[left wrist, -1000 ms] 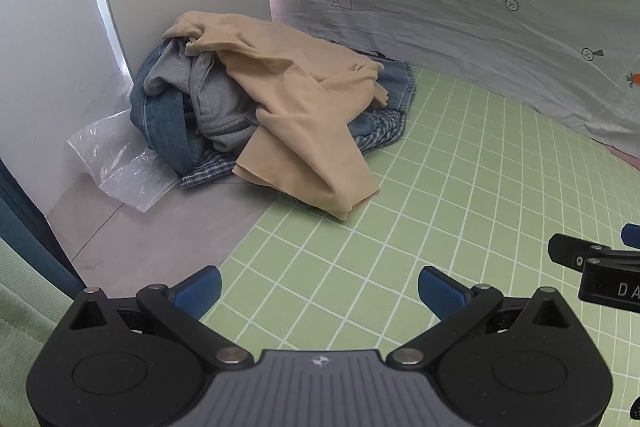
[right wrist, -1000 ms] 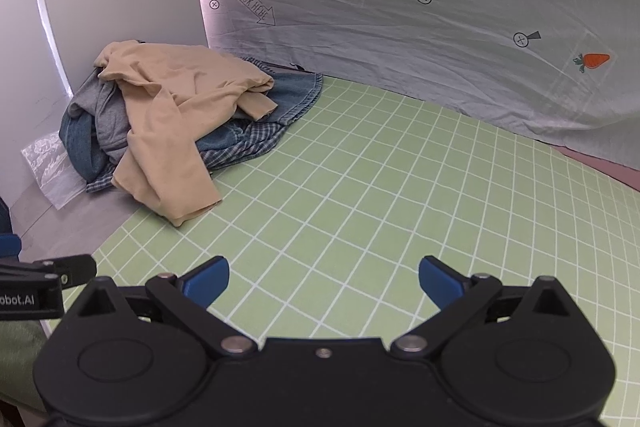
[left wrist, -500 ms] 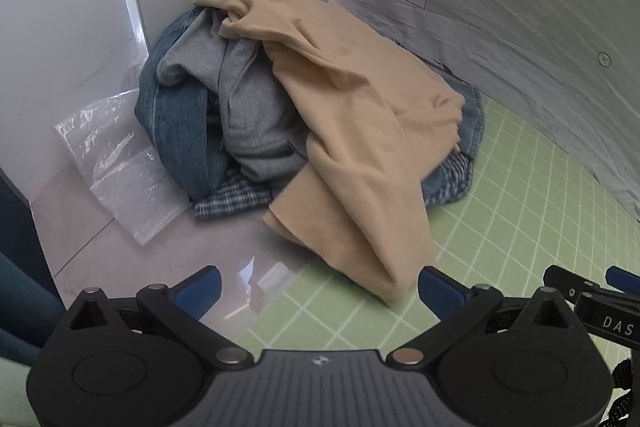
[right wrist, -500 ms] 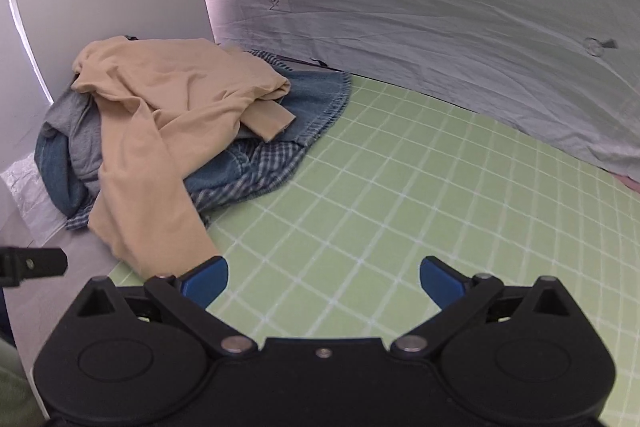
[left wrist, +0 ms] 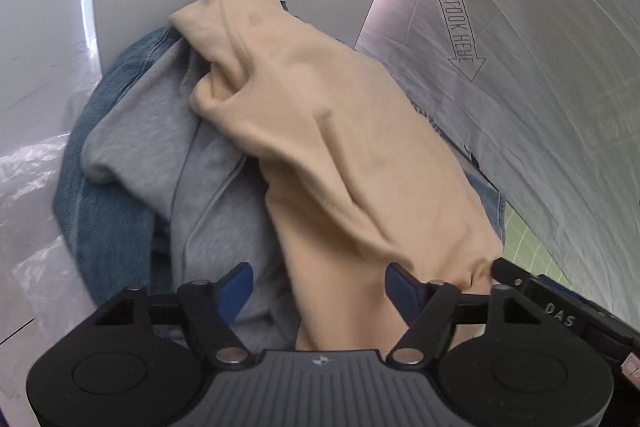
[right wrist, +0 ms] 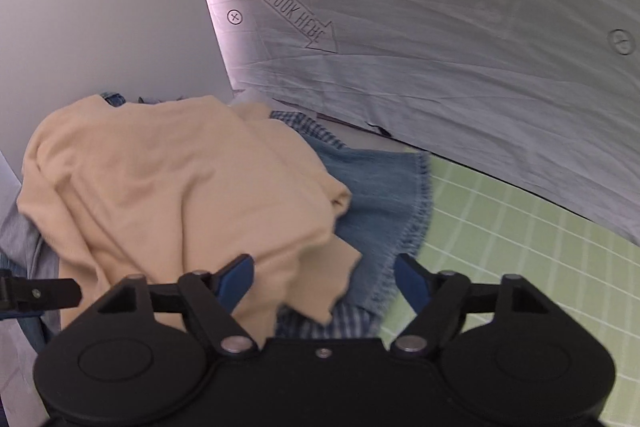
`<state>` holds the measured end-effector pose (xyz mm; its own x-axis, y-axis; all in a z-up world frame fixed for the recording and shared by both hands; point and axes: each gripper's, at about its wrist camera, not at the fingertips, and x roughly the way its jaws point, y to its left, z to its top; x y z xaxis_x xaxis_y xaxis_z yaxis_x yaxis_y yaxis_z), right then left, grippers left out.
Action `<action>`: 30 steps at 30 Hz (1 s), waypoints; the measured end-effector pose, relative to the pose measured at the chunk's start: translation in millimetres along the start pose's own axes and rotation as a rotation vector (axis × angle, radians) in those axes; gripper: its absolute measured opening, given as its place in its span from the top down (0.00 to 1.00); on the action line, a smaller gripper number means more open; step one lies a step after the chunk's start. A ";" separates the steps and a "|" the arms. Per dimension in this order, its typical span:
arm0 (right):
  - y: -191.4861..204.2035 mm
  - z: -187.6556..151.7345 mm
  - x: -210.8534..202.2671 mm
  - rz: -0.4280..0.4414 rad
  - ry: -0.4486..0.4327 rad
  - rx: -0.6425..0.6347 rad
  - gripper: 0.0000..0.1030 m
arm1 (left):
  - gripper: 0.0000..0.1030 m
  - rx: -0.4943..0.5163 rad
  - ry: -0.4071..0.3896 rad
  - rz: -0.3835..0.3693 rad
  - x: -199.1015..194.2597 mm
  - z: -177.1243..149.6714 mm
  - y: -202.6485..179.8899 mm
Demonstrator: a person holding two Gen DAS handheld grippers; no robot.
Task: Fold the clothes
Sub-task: 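Grasp the beige sweater on the pile with both grippers, then pull the beige sweater off the pile onto the mat with both grippers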
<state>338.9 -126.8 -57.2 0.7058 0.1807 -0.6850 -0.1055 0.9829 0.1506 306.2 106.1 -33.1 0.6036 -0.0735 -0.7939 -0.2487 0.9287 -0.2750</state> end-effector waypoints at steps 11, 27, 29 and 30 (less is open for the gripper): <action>19.7 -11.3 4.6 0.023 -0.079 -0.054 0.93 | 0.84 0.026 -0.025 0.017 15.2 4.6 -5.5; -60.4 -84.2 -128.7 -0.256 -0.185 0.027 0.96 | 0.90 0.246 -0.006 -0.143 -65.9 -90.1 -74.3; -79.3 -107.0 -154.8 -0.314 -0.173 0.061 0.96 | 0.90 0.286 0.035 -0.182 -72.1 -118.6 -93.2; -90.7 -120.1 -168.3 -0.349 -0.164 0.080 0.96 | 0.90 0.307 0.063 -0.205 -74.4 -136.1 -105.3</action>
<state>145.5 -242.3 -41.2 0.7926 -0.1779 -0.5832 0.2109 0.9774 -0.0116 184.3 -35.6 -18.9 0.5669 -0.2826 -0.7738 0.1171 0.9574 -0.2638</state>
